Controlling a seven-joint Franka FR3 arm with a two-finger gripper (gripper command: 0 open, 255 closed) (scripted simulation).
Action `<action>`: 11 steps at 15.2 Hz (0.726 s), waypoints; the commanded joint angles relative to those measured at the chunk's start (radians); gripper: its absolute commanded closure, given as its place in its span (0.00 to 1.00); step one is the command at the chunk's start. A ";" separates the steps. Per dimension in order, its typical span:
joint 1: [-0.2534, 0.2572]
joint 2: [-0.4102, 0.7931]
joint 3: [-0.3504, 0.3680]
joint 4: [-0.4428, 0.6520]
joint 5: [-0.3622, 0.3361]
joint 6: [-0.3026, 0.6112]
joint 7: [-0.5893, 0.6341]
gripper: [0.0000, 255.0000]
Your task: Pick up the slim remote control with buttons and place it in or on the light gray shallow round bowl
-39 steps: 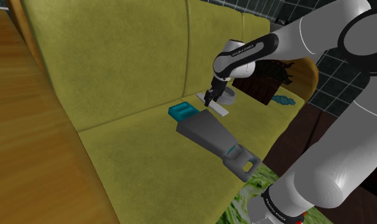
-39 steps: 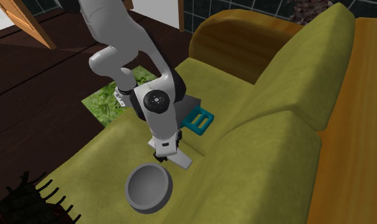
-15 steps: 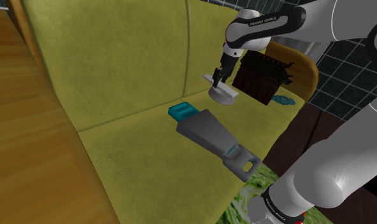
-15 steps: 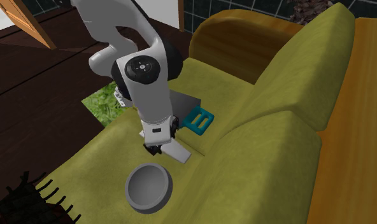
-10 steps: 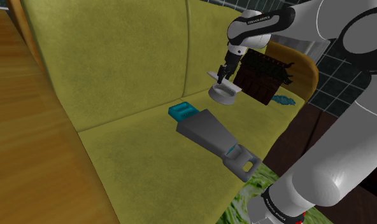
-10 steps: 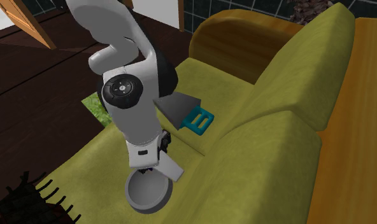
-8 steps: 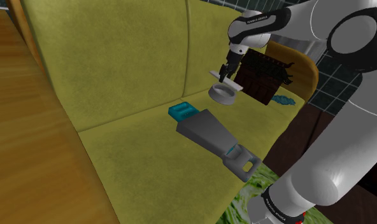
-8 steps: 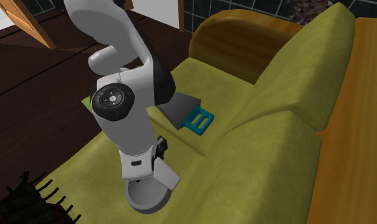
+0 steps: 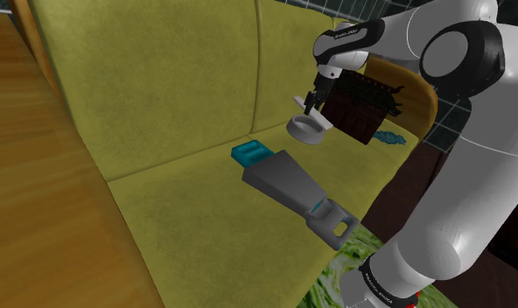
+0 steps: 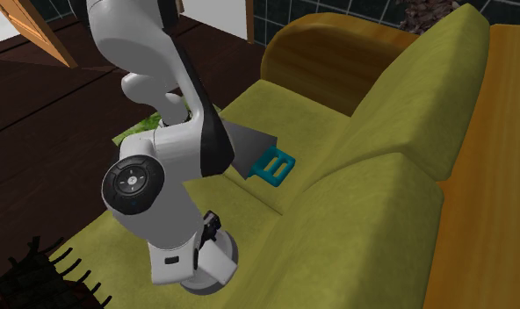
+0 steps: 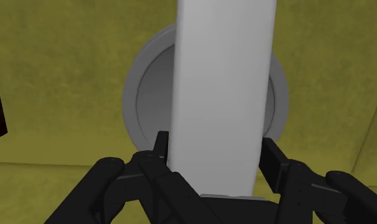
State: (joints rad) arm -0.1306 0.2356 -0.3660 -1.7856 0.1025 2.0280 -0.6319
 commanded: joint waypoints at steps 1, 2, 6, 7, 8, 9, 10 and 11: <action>-0.002 0.007 -0.001 -0.014 0.004 0.028 -0.003 1.00; -0.003 0.011 0.000 -0.023 0.006 0.040 -0.005 1.00; -0.005 0.031 0.003 -0.052 0.016 0.088 -0.012 1.00; -0.005 0.036 0.004 -0.059 0.019 0.100 -0.014 1.00; -0.006 0.041 0.005 -0.066 0.021 0.112 -0.016 1.00; -0.006 0.046 0.005 -0.071 0.024 0.120 -0.017 1.00; -0.006 0.046 0.005 -0.071 0.024 0.120 -0.017 1.00; -0.006 0.046 0.005 -0.071 0.024 0.120 -0.017 1.00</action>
State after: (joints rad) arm -0.1375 0.2761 -0.3627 -1.8508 0.1248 2.1451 -0.6483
